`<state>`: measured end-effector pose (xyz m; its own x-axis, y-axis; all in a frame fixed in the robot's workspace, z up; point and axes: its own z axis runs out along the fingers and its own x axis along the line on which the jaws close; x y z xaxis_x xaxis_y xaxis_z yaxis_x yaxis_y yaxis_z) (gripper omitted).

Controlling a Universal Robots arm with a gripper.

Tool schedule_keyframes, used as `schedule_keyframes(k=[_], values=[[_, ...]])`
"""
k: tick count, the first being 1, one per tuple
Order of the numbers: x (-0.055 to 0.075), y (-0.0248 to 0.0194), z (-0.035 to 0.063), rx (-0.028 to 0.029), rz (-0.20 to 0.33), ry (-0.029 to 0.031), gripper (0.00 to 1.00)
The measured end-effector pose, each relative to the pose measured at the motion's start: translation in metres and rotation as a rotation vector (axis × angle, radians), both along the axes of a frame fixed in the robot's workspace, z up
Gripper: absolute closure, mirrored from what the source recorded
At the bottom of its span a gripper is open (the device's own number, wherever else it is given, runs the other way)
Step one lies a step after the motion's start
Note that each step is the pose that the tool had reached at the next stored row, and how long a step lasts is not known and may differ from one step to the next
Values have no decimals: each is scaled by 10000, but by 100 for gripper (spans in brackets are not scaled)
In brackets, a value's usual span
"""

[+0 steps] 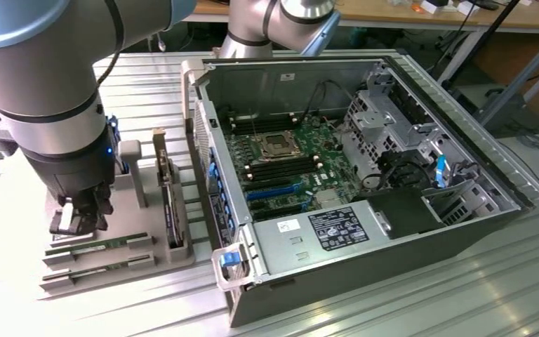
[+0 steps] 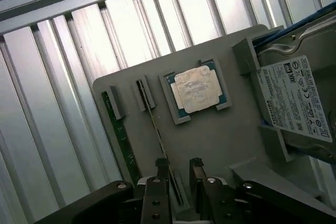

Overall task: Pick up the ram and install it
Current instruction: 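Pick up the ram and move it above insertion slot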

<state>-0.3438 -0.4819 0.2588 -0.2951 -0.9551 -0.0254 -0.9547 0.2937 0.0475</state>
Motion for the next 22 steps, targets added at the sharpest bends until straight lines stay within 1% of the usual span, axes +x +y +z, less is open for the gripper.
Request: schedule_keyframes(k=[3, 6, 7, 8, 9, 10, 12, 15, 16, 19, 20, 22], values=[[0, 0, 0, 0, 894, 0, 70], [0, -1, -1, -1, 1590, 1, 70], [-1, -9, -1, -2, 1653, 2, 70], [0, -26, -2, -2, 1681, 2, 70], [0, -54, -8, 0, 1737, -1, 70], [-1, -72, -13, 6, 1849, -6, 70], [-3, -116, -30, 34, 1996, -20, 70], [-4, -162, -50, 76, 2188, -43, 70], [-6, -187, -60, 89, 2251, -51, 70], [-21, -363, -89, 120, 2349, -55, 70], [-23, -404, -93, 146, 2356, -59, 70], [-23, -416, -134, 147, 2355, -58, 70]])
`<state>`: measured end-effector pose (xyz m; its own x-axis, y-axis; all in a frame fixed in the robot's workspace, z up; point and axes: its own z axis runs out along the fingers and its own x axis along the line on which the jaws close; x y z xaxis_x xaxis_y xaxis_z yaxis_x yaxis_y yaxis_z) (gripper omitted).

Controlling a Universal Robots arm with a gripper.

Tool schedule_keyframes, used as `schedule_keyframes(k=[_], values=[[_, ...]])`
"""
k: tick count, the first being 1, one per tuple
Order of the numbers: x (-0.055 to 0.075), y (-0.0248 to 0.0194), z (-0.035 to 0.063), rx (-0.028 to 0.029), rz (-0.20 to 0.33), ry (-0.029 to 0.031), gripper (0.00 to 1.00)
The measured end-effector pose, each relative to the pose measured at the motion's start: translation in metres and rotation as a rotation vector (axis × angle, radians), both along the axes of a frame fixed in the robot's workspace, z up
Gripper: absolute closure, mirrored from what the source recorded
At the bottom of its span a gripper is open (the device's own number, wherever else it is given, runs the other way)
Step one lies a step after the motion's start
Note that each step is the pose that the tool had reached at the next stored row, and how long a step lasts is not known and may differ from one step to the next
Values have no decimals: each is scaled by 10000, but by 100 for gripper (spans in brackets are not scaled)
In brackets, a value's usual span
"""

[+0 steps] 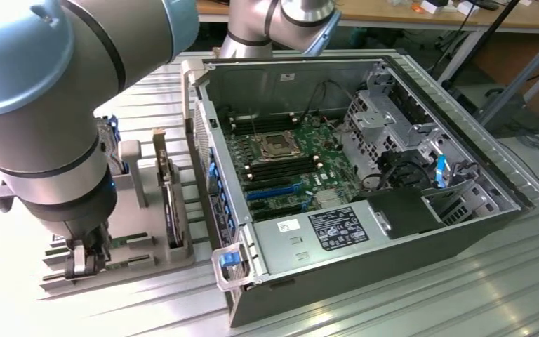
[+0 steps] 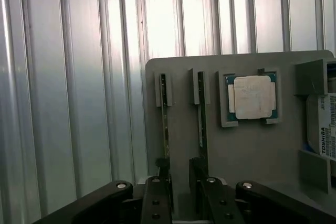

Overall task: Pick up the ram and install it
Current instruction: 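Pick up the ram and move it above insertion slot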

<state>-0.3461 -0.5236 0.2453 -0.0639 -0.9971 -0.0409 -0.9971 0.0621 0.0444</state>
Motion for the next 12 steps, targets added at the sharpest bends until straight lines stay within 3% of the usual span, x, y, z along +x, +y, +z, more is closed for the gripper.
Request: schedule_keyframes(k=[4, 7, 12], values=[[0, -11, -103, 2, 60, 2, 70], [0, -98, -219, 6, 396, 85, 70], [0, -99, -235, 1, 833, 88, 70]])
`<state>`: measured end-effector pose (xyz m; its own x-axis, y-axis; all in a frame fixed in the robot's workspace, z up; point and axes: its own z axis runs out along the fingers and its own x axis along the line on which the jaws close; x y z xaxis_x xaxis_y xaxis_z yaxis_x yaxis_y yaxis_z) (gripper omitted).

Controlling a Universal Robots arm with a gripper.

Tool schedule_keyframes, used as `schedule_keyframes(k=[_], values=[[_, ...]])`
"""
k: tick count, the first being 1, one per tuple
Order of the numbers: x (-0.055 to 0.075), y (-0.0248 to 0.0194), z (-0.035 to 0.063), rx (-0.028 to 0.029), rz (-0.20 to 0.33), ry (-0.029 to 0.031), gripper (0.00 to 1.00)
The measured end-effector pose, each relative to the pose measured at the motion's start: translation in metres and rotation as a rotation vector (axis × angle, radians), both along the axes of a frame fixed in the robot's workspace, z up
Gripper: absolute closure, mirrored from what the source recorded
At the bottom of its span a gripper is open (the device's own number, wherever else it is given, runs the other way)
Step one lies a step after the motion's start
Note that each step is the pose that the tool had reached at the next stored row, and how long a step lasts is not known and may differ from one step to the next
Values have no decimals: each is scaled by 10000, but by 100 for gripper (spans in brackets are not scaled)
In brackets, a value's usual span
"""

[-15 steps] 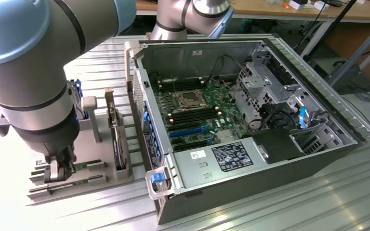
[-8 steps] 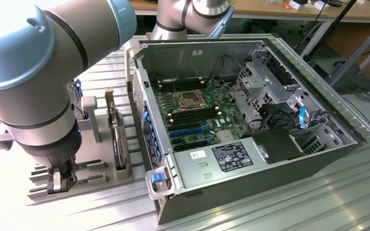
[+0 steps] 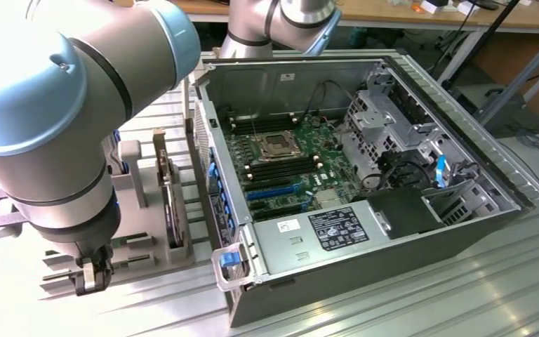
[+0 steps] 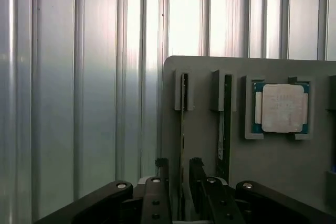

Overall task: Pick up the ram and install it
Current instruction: 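Pick up the ram and move it above insertion slot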

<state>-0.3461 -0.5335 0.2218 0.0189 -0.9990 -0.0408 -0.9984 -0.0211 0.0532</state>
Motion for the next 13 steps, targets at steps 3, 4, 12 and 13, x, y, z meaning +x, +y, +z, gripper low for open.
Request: schedule_keyframes(k=[3, 4, 12, 13], values=[[5, 49, -117, 0, 2, 0, 70], [5, 54, -128, 1, 3, -1, 70], [4, 58, -225, 0, 138, 0, 70], [2, 59, -227, 0, 172, 0, 70]])
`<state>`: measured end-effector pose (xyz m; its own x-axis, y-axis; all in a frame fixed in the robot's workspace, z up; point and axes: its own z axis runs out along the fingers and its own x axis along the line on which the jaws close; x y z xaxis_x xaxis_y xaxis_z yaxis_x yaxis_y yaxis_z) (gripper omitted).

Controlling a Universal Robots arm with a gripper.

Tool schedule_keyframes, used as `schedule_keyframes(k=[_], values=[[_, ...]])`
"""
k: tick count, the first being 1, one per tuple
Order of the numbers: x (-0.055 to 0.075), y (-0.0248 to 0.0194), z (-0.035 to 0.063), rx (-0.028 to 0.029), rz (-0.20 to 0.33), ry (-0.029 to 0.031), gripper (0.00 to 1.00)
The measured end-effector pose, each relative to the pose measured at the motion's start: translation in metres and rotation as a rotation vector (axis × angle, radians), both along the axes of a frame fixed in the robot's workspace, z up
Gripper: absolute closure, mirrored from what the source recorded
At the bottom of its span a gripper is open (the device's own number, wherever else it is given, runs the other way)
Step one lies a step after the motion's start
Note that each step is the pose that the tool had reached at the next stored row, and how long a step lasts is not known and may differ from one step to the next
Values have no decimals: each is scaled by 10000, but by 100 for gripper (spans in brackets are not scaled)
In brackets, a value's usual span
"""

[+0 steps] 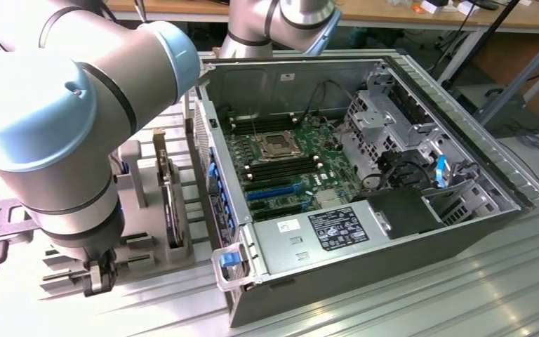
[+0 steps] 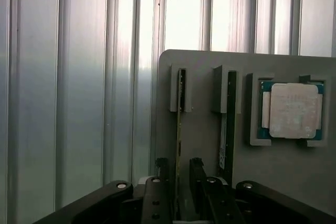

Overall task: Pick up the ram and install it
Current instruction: 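Pick up the ram and move it above insertion slot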

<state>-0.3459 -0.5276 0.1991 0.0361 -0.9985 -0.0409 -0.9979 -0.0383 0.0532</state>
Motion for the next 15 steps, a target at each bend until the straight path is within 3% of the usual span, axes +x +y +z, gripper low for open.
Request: schedule_keyframes(k=[3, 5, 6, 9, 14, 15], values=[[0, 0, 0, -1, 5, 1, 71], [1, -1, 0, -2, 5, 1, 84], [0, 0, 0, 0, 5, 0, 86], [1, 0, 5, 0, 5, -1, 86], [1, 0, 265, -3, 5, 0, 86], [1, 0, 363, -3, 5, -1, 86]])
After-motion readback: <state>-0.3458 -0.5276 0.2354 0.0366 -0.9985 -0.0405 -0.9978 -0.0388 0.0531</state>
